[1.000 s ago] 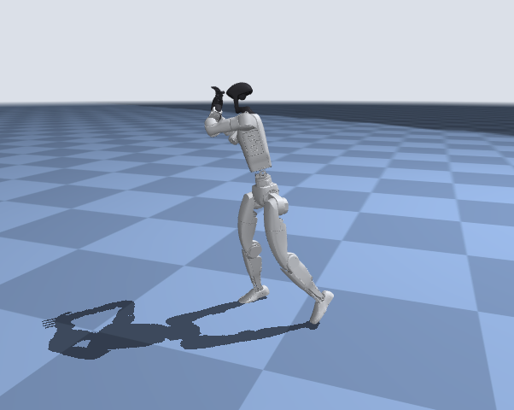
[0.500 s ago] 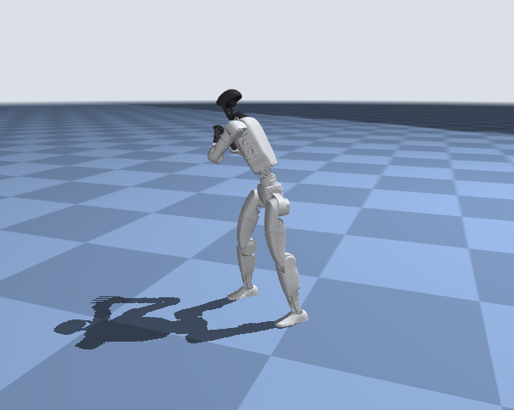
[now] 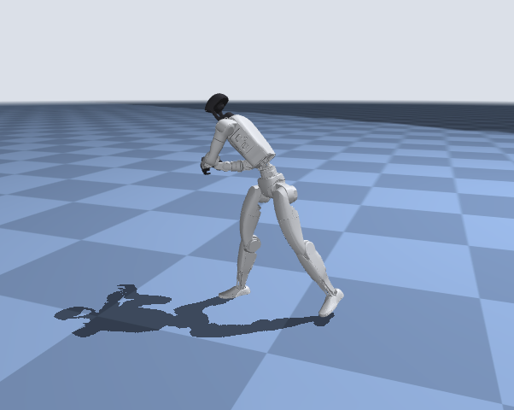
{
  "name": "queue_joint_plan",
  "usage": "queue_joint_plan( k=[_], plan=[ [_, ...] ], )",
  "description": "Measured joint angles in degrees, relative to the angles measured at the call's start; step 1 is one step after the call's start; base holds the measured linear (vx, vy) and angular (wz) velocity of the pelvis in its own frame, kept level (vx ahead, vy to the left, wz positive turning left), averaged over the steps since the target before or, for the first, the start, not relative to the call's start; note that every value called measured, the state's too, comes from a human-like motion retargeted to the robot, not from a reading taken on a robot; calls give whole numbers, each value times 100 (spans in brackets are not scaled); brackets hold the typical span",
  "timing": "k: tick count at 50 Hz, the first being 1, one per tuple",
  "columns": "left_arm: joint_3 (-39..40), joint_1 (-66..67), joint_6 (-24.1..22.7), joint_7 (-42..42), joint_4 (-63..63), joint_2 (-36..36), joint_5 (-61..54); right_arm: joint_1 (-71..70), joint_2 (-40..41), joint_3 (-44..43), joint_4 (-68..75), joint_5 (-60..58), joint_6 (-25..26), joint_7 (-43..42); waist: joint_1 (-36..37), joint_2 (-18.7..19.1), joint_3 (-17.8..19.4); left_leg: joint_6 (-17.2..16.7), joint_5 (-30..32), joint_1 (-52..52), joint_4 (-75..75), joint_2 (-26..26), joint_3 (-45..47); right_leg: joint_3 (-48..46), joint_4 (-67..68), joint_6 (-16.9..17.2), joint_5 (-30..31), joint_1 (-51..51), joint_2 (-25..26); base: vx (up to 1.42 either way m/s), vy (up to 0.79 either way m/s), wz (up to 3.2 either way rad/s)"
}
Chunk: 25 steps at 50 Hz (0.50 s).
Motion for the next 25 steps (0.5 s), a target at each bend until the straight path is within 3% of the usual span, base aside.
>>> queue_joint_plan(
  k=[4,7,9,13,18,22,25],
  plan=[
    [-972,218,42,1111,1842,274,-572,-425,671,347,2088,3425,-1012,878,262,323,-75,-147,-15,-114,409,44,-640,-369,102,-270,-77,70,-130,-20,13,82],
    [-1280,373,185,1565,2850,373,-855,-645,1010,634,3128,5636,-1216,2088,785,584,-279,-79,-220,-168,554,117,-821,-743,259,-421,-167,232,-248,-20,18,112],
    [-1257,417,318,1659,3171,456,-810,-737,1236,799,3535,6270,-1176,2521,1328,699,-617,108,-463,-201,569,209,-640,-1055,422,-468,-237,365,-385,-20,21,149],
    [-1094,53,643,1541,3333,737,-871,-1255,1648,938,3978,6389,-868,2759,2586,715,-1523,493,-1010,-214,366,409,16,-1779,819,-468,-322,649,-713,-18,27,177],
    [-511,-840,620,1462,2764,1387,-1452,-2851,1345,1141,4170,6307,-276,2813,4297,207,-2540,533,-1318,-322,63,204,-435,-2622,847,-510,112,1143,-1096,-11,38,141],
    [309,-1556,-128,1884,1773,1865,-1609,-4622,392,2045,3935,6060,48,3251,5442,-409,-2913,287,-1366,-496,120,-100,-782,-2958,549,-382,437,1571,-1240,-3,39,94],
    [962,-2062,-915,2462,896,2014,-1509,-6050,-402,2876,3527,5525,248,3860,6087,-745,-3040,253,-1359,-550,-50,-306,-1015,-2434,598,-250,-7,1656,-1039,2,35,87]
  ],
)
